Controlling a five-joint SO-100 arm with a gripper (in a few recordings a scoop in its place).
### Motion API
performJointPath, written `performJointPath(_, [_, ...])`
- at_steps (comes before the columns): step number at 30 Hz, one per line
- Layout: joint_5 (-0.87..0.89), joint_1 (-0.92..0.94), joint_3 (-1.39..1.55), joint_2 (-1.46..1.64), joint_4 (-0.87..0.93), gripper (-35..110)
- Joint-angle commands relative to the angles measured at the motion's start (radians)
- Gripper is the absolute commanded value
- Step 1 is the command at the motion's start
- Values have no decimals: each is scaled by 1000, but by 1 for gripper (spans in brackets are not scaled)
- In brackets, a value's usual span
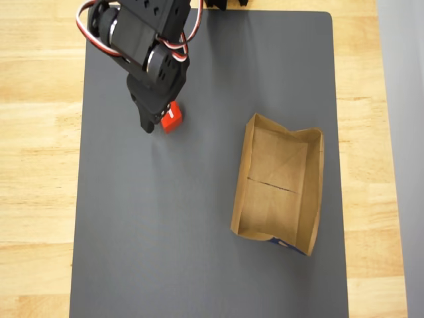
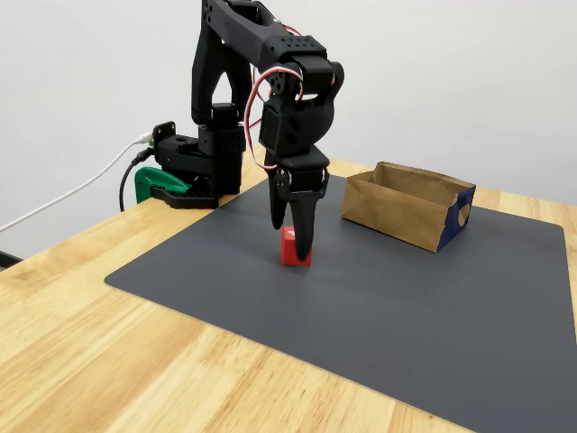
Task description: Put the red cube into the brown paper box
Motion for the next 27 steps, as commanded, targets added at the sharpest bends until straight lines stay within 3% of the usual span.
performJointPath(1, [15,0,-28,2,12,32])
performJointPath(15, [-41,-9,-51,-23,-52,0])
performJointPath(27, [-141,-41,-43,196,-104,0])
